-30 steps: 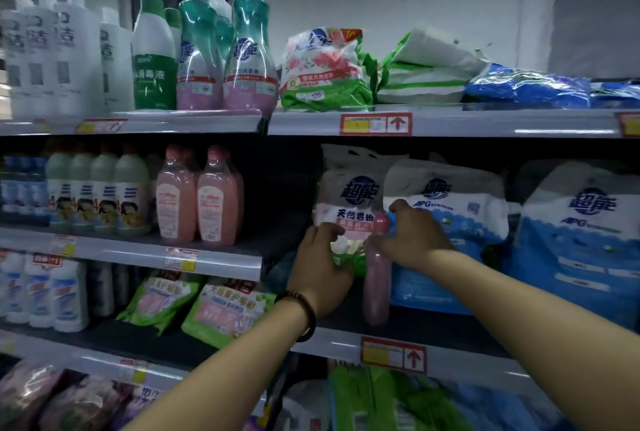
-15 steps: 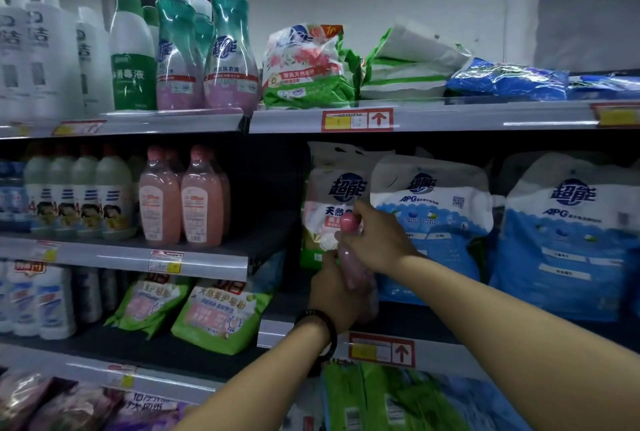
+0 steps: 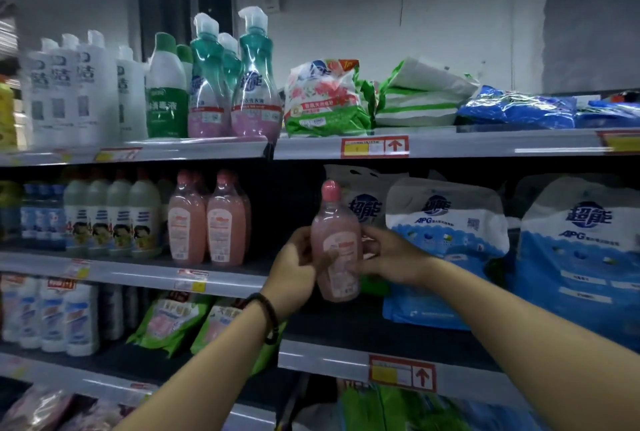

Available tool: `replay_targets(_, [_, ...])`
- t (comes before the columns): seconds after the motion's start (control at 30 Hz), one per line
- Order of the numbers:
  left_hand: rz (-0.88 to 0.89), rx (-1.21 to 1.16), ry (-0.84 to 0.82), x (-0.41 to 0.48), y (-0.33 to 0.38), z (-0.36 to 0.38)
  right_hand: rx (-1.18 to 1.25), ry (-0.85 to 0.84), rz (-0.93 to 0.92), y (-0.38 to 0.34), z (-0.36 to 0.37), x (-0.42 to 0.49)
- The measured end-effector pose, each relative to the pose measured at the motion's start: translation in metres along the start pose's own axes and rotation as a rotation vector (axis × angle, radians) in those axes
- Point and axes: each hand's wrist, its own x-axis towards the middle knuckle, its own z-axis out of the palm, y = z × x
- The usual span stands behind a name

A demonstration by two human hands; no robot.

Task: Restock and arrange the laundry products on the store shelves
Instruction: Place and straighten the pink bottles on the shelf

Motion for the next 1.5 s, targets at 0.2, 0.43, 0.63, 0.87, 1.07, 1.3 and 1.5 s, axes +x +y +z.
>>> replay_targets(0.2, [0.091, 0.294, 0.158, 0.017, 0.007, -0.047, 0.106, 0.244, -0.057, -0.012, 0.043, 0.027])
replay_targets(0.43, [0.043, 0.940, 0.144, 0.009, -0.027, -0.106, 0.011, 0.424, -0.017, -0.028, 0.079, 0.070])
replay_targets(0.63, [0.146, 0.916, 0.225, 0.005, -0.036, -0.105, 0.013, 0.434, -0.019, -0.033, 0.106, 0.097])
replay_targets(0.87, [0.184, 0.969, 0.263, 0.010, -0.030, -0.105, -0.036, 0.355, -0.059, -0.039, 0.138, 0.114])
replay_targets(1.07, [0.115, 0.974, 0.257, 0.012, -0.031, -0.108, -0.044, 0.333, -0.070, -0.040, 0.142, 0.117])
replay_targets(1.3, [0.068, 0.971, 0.241, 0.012, -0.027, -0.106, -0.085, 0.265, -0.050, -0.040, 0.138, 0.107])
replay_targets(1.5, [0.070, 0.833, 0.330, 0.006, -0.027, -0.094, -0.205, 0.181, -0.010, -0.039, 0.107, 0.079])
